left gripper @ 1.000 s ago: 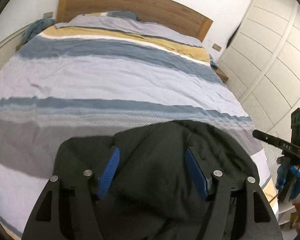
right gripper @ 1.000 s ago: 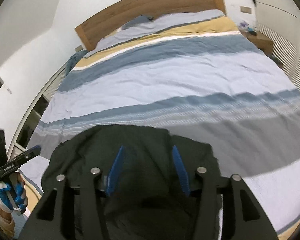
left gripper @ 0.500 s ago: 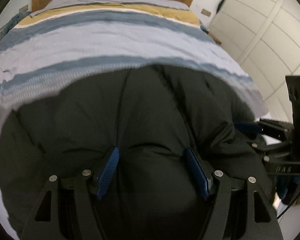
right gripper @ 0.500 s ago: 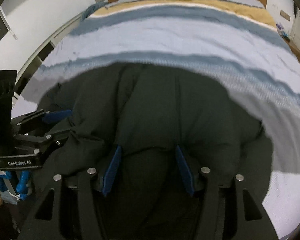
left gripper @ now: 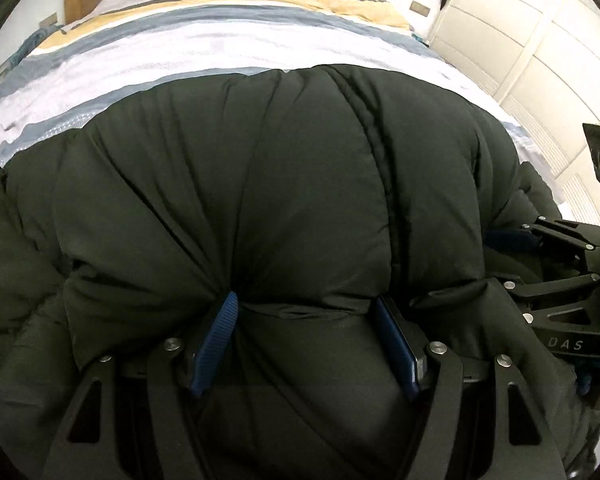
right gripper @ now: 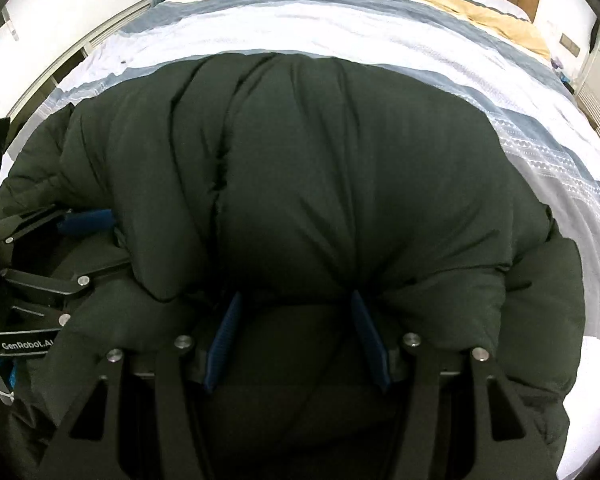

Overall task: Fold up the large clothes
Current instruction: 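Open both tools and press the folded coat flat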

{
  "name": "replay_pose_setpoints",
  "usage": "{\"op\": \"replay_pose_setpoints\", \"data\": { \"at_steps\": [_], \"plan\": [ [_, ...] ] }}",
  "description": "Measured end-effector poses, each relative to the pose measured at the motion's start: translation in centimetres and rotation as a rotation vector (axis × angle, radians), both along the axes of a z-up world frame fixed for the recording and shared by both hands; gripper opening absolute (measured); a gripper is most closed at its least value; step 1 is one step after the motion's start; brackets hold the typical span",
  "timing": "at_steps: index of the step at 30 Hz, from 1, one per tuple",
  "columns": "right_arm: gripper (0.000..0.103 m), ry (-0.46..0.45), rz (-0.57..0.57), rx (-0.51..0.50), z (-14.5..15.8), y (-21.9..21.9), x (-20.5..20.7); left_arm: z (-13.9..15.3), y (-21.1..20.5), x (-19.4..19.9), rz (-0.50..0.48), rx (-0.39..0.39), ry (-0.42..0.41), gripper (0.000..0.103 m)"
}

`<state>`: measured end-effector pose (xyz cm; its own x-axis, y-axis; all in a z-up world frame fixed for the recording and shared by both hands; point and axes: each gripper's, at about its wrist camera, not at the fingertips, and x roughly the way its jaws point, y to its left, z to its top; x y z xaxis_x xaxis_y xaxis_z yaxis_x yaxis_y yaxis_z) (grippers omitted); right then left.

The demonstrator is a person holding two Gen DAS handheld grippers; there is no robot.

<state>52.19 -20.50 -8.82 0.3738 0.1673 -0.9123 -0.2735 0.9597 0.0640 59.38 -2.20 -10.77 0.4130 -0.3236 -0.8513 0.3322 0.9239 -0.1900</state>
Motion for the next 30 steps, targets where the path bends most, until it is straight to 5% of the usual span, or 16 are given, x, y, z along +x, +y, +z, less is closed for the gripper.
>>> {"op": "replay_pose_setpoints", "data": {
  "at_steps": [9, 18, 30],
  "plan": [
    [0.055, -0.021, -0.006, 0.058, 5.1, -1.1, -1.9, 5.8, 2.1, -2.9, 0.024, 0.001, -0.052, 0.069],
    [0.055, -0.006, 0.020, 0.061, 3.4, -2.8, -4.8, 2.7, 3.0, -5.4, 0.018, 0.034, -0.046, 0.071],
    [0.056, 0.028, -0.032, 0.047, 4.2, -3.0, -5.8, 4.6, 3.0, -6.3, 0.078, 0.057, -0.035, 0.072]
  ]
}}
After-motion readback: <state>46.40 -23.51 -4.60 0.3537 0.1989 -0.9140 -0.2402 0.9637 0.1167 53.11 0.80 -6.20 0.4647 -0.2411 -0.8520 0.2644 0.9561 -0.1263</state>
